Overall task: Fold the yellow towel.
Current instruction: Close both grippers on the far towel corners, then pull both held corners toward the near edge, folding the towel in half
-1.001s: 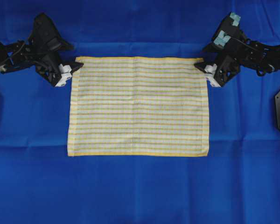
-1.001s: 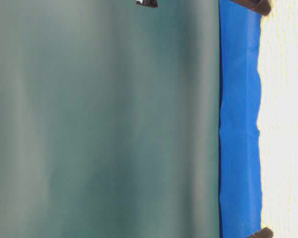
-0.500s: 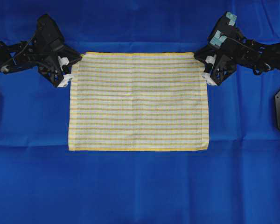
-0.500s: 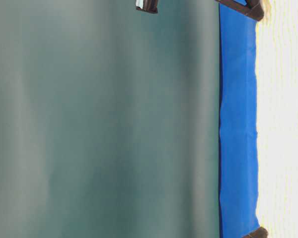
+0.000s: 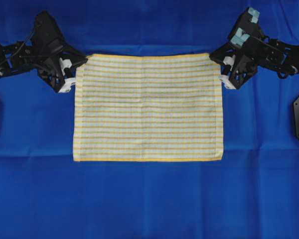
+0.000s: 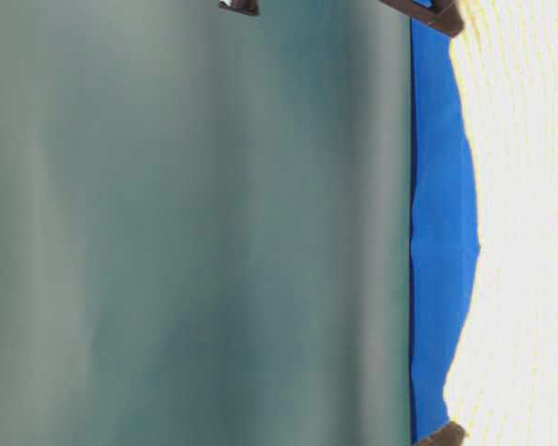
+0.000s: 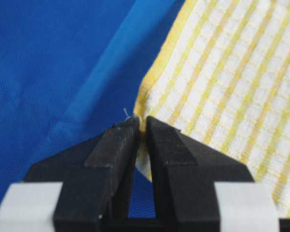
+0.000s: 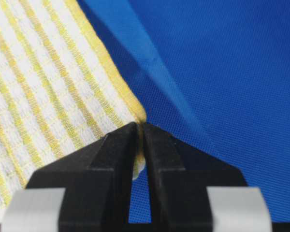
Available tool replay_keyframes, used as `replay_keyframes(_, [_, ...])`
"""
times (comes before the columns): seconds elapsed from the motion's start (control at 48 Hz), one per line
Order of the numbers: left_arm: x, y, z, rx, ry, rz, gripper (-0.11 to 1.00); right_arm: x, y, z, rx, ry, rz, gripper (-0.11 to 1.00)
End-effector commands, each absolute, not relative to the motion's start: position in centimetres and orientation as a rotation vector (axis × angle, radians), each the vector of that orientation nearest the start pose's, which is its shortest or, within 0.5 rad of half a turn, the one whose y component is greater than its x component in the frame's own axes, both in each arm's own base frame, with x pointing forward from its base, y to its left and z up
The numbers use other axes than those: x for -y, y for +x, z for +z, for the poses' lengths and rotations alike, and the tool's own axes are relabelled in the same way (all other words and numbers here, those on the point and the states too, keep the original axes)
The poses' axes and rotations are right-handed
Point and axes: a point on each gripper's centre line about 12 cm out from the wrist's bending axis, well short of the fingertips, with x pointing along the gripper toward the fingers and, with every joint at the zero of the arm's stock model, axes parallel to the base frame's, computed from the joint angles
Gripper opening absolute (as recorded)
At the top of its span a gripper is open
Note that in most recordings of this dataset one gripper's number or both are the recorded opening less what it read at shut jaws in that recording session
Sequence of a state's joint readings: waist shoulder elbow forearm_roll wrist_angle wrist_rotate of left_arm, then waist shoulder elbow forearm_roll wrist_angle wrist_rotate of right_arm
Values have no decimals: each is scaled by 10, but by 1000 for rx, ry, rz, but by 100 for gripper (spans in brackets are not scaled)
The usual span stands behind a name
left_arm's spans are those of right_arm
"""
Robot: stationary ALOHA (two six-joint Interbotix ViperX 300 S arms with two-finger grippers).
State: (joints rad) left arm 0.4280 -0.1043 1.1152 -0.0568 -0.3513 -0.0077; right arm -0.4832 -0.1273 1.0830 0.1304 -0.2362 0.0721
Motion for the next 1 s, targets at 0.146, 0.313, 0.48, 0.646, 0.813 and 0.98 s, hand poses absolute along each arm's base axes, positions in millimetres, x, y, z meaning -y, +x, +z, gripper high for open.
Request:
replay_keyframes(0.146, [-117,254,116,-601,-184,449,5,134,248,117,-632,343,-560,7])
replay_keyframes(0.313, [-110,256,116,-602,-185,426,5,130,249,117,-636,340,-547,7])
replay_keyframes(0.48, [-93,259,116,-598,-186,373,5,114,251,116,-652,339,-499,7])
replay_keyframes(0.646, [-68,260,123,-575,-195,300,5,88,251,122,-650,342,-429,7])
replay_keyframes(0.813, [-47,260,130,-553,-200,231,5,66,250,129,-636,369,-376,7])
replay_keyframes(0.98, [-22,258,133,-549,-217,152,5,44,250,134,-640,402,-318,7])
